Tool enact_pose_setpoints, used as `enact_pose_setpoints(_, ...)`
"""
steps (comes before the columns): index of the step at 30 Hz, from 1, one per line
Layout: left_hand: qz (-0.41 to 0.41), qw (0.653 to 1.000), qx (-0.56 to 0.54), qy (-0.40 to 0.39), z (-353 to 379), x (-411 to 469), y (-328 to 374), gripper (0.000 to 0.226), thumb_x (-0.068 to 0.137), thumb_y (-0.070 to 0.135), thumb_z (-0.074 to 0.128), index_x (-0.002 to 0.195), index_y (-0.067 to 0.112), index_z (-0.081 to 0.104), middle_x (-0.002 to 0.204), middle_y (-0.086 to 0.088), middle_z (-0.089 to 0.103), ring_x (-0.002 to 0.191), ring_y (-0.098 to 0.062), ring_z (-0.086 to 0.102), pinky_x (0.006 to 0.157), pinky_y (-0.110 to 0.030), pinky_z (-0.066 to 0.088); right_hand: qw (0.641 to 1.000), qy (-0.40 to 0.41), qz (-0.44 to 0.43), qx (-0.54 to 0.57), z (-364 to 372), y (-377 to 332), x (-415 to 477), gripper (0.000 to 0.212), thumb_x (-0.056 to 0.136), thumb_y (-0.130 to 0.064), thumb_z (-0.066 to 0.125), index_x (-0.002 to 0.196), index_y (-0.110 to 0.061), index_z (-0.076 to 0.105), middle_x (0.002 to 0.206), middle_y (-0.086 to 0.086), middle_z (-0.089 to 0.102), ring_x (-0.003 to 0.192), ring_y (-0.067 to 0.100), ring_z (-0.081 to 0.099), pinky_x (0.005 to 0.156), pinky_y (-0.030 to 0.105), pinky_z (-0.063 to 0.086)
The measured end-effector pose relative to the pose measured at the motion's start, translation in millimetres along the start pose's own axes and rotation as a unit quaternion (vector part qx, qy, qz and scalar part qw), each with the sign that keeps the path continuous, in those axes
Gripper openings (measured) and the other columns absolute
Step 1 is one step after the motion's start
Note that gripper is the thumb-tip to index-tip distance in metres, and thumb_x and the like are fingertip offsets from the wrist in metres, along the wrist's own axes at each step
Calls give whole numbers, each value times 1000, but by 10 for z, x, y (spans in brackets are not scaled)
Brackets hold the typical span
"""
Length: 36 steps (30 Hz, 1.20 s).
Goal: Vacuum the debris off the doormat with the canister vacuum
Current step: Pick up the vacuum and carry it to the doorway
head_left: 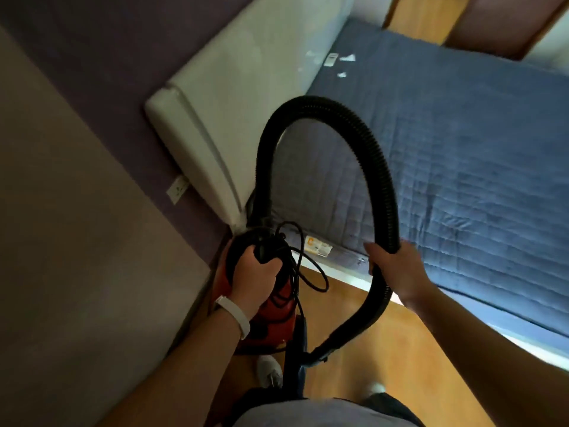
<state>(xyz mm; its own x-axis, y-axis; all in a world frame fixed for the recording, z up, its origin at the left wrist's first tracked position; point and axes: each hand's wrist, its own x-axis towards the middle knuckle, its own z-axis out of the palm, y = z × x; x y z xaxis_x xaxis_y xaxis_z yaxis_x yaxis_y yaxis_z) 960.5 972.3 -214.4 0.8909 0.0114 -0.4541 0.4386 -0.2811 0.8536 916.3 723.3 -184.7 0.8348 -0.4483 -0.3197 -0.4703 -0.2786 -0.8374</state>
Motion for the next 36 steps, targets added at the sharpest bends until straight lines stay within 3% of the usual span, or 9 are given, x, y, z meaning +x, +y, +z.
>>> enact_pose_setpoints(2, 24, 999, 12, -22, 135, -96, 178, 8, 89, 6, 64, 85, 8, 58, 63, -1, 56, 43, -4, 48, 42, -18, 39, 999, 27, -8, 29, -265, -4, -122, 31, 87, -20, 70, 63, -5, 59, 49, 3, 59, 49, 19, 58, 58, 32, 46)
enact_pose_setpoints(6, 70, 995, 35, -58, 553, -333, 514, 7, 89, 7, 66, 95, 3, 64, 74, -8, 64, 57, -13, 56, 43, -15, 43, 994, 86, -14, 66, -822, 107, -426, 30, 91, -20, 69, 68, -6, 57, 50, 2, 58, 47, 16, 56, 55, 30, 46)
enact_pose_setpoints(11, 122, 984, 70, -111, 1261, -772, 850, 6, 88, 5, 65, 85, 6, 61, 65, -2, 58, 46, -4, 52, 40, -12, 38, 982, 156, -23, 109, -1596, 402, -816, 30, 92, -20, 67, 72, -3, 54, 53, 5, 55, 47, 15, 54, 50, 23, 46)
enact_pose_setpoints(18, 170, 966, 72, -180, 2433, -1610, 1129, 16, 85, 0, 60, 74, 10, 54, 55, 2, 54, 44, -7, 49, 41, -18, 38, 960, 231, -38, 153, -2851, 979, -1369, 29, 91, -20, 68, 70, -7, 52, 54, 6, 55, 50, 20, 53, 58, 37, 46)
enact_pose_setpoints(25, 215, 941, 85, -248, 3745, -2586, 1287, 19, 83, 0, 59, 70, 10, 48, 55, -5, 42, 48, -17, 38, 41, -25, 30, 942, 308, -35, 131, -4281, 1651, -2051, 29, 89, -27, 69, 72, -9, 54, 56, 4, 58, 53, 17, 55, 58, 35, 48)
enact_pose_setpoints(29, 232, 920, 91, -302, 4432, -3061, 1360, 18, 84, -2, 57, 74, 10, 51, 54, -4, 40, 43, -14, 37, 39, -25, 30, 925, 363, -29, 106, -4878, 1942, -2447, 29, 88, -26, 70, 75, -5, 54, 64, 20, 62, 54, 19, 56, 58, 38, 50)
enact_pose_setpoints(33, 256, 898, 101, -343, 5091, -3390, 1419, 18, 82, -3, 57, 71, 10, 53, 51, -4, 42, 42, -16, 37, 40, -25, 30, 904, 419, 15, 85, -5306, 2266, -2747, 30, 88, -29, 71, 76, -9, 52, 65, 17, 63, 54, 18, 57, 58, 41, 52)
enact_pose_setpoints(36, 264, 877, 129, -381, 5582, -3543, 1438, 16, 79, 7, 59, 68, 17, 53, 51, -2, 44, 45, -18, 39, 42, -27, 31, 878, 465, 57, 98, -5581, 2549, -2894, 34, 87, -30, 71, 80, -3, 52, 72, 24, 65, 55, 21, 56, 61, 48, 54)
